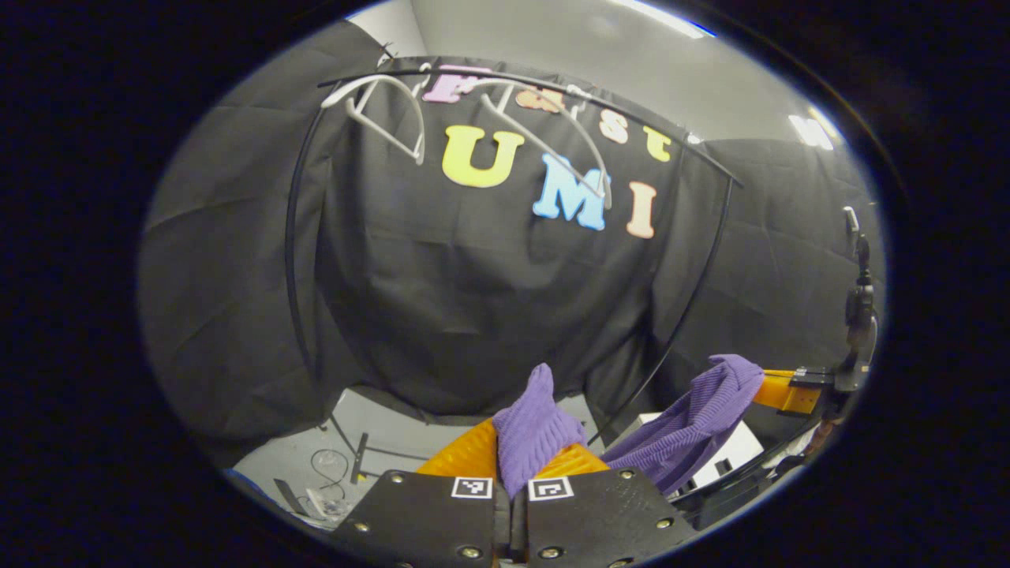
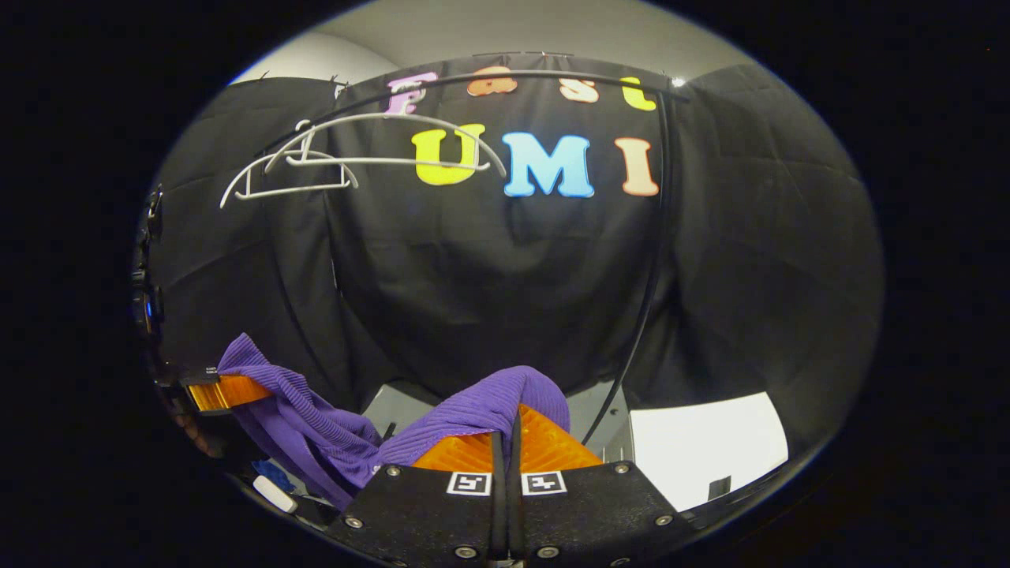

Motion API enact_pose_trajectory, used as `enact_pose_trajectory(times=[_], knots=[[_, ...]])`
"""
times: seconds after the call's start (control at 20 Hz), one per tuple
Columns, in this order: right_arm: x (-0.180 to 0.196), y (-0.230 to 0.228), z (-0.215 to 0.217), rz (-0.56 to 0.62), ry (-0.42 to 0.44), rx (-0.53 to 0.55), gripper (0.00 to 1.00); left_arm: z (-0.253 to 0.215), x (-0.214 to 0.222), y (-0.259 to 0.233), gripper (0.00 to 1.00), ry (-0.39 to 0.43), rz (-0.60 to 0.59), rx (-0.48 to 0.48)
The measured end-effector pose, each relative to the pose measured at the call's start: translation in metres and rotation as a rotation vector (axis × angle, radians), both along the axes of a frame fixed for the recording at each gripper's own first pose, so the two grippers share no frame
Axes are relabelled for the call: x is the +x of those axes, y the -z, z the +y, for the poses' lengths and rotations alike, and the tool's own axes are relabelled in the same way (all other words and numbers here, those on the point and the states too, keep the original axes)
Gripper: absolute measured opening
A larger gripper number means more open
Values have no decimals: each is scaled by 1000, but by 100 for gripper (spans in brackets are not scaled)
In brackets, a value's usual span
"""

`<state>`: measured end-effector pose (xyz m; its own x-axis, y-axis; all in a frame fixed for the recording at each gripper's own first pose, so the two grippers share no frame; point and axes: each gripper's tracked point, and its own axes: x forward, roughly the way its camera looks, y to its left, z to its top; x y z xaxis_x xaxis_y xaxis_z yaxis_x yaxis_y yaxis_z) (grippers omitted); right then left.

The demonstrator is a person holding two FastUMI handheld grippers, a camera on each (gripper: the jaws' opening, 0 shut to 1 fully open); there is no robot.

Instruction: Grasp the clothes on the hanger with both hands and then place them into the laundry hamper below.

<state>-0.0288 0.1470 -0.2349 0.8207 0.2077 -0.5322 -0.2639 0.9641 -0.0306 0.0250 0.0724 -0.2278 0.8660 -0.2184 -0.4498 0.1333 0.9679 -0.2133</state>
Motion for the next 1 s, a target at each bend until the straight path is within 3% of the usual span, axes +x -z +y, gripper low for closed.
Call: enact_pose_trajectory(times=[0.05,0.1,0.4,0.85,0.9,1.0], knots=[[-5,18,0,47,6,3,0,1,-5,20,6,2,32,14],[-8,36,-3,86,15,-2,0,1,-7,36,2,3,64,17],[-17,109,-10,273,78,-11,0,-8,2,113,2,22,211,63],[-22,161,-2,366,74,-43,0,-15,5,163,2,18,305,52],[-22,163,-3,367,73,-47,0,-13,6,168,7,13,314,49],[-24,165,-4,373,79,-55,0,-8,6,176,2,2,330,50]])
